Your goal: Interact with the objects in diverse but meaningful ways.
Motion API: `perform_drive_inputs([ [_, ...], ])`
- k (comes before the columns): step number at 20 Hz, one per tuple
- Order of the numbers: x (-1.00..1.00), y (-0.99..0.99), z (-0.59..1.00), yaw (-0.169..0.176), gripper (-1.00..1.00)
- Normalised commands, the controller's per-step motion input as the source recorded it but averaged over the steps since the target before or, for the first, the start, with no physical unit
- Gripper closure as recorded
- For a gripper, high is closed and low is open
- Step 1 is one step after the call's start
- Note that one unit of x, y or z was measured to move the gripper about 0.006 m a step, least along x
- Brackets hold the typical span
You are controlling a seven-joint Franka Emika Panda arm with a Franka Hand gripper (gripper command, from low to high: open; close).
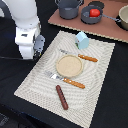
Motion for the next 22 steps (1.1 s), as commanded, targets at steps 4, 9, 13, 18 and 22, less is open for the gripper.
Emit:
perform_drive_inputs([
  [4,0.96,-0.12,1.00,0.000,1.00],
  [9,1.00,-0.11,1.00,0.000,1.00],
  [13,1.00,-0.05,1.00,0.000,1.00],
  [18,1.00,-0.03,1.00,0.000,1.00],
  [22,1.00,-0.09,0.91,0.000,1.00],
])
